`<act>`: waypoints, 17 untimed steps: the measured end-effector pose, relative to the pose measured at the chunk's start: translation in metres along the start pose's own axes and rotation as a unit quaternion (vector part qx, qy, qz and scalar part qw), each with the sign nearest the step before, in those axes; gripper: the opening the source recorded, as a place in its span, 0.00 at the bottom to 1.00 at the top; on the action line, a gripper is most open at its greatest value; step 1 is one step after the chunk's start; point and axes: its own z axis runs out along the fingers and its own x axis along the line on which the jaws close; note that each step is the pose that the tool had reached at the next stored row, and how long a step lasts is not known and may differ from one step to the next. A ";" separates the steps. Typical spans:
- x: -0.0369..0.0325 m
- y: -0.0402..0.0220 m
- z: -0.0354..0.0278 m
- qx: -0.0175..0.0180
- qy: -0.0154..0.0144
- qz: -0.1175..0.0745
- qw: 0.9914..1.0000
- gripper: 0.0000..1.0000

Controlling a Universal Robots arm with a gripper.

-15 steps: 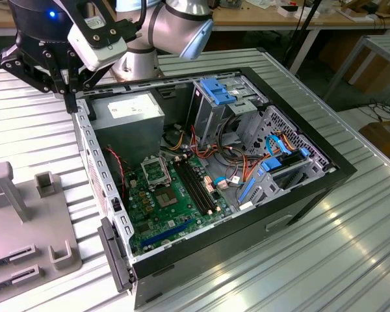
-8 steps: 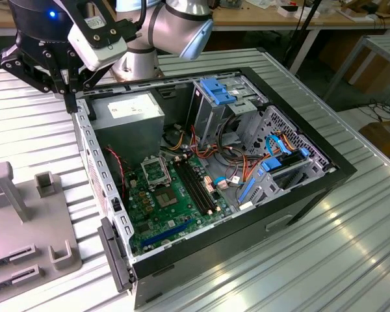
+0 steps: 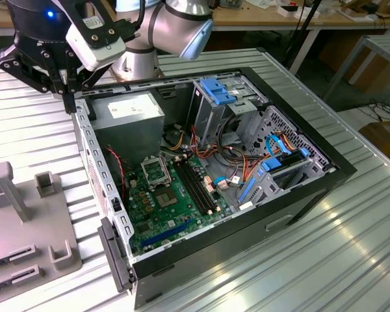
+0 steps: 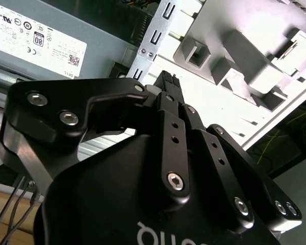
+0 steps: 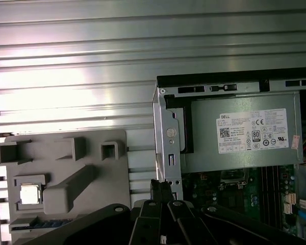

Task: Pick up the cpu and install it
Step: 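Reach for the cpu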

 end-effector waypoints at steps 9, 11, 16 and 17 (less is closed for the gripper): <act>0.0161 -0.0010 -0.0001 0.000 0.000 0.000 1.000 0.11; 0.0185 -0.0011 -0.0001 0.000 0.000 0.000 1.000 0.11; 0.0243 -0.0015 -0.0002 0.000 0.000 0.000 1.000 0.11; 0.0256 -0.0016 -0.0002 0.000 0.000 0.000 1.000 0.11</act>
